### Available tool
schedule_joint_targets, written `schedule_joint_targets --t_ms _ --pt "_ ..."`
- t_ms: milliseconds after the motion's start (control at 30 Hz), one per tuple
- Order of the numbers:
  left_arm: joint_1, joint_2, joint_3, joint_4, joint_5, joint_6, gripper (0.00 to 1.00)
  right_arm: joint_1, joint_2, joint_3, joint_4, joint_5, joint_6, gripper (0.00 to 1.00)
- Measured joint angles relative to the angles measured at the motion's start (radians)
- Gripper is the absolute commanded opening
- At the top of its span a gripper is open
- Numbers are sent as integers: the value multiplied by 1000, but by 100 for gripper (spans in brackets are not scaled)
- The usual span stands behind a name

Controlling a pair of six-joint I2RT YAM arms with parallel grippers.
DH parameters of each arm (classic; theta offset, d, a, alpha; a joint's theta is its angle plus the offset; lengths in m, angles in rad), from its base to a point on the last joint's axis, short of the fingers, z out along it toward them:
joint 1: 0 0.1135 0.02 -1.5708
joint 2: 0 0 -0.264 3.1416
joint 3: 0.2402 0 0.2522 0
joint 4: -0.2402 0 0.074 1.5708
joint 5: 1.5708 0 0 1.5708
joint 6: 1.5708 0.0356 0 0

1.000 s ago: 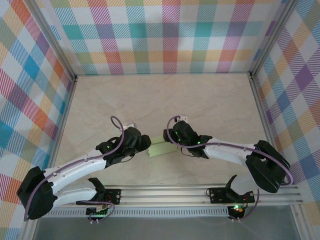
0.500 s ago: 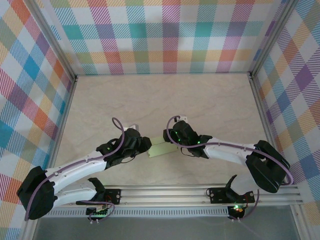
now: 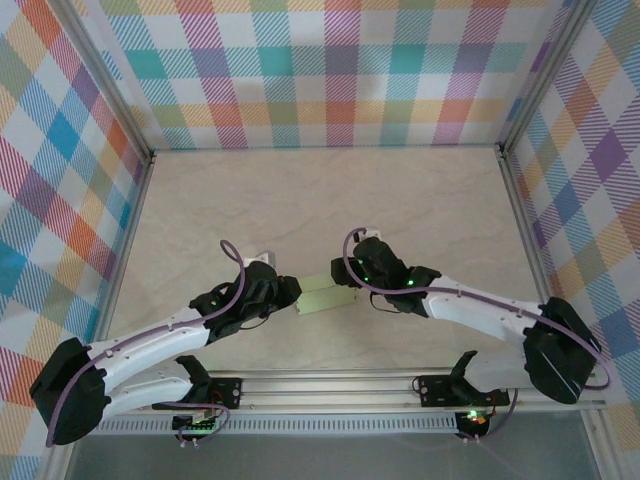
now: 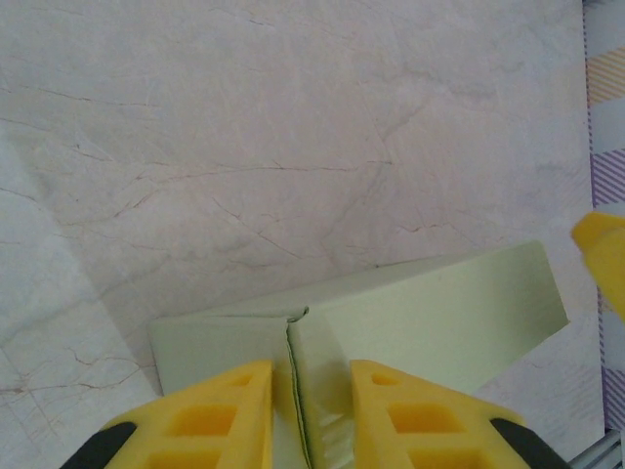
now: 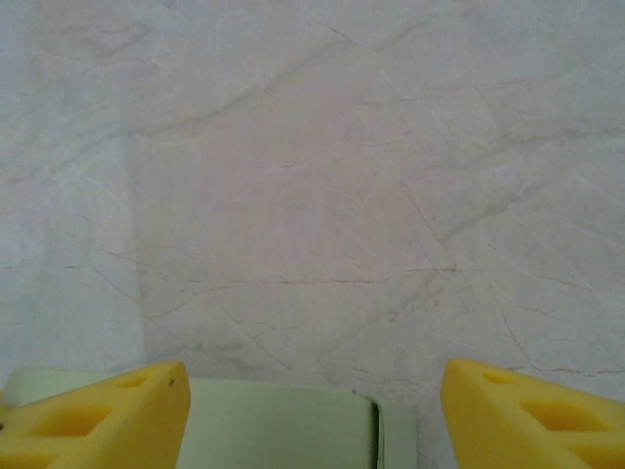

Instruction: Fold the paper box

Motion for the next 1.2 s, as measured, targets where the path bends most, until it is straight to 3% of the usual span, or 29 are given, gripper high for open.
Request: schedule_joint_targets --t_ms 367,567,633,733,800,1033,1200 --pt "0 5 -5 14 -5 -3 20 -2 -16 -63 -17 -58 26 23" --pt "1 5 -16 35 -21 -3 20 -10 -17 -82 32 -42 37 8" --pt "0 3 -21 43 -24 -3 23 -12 -17 -83 39 -37 37 11" --pt "0 -3 -25 50 -23 6 35 -13 -17 -83 39 -38 30 27" --pt "0 -5 -24 31 -29 29 46 -13 -17 -83 27 -33 28 35" --pt "2 -5 53 -141 -70 150 87 -13 -19 -72 -6 -34 24 49" --pt "6 47 183 -220 -73 327 95 -33 -27 -51 -43 -76 9 64"
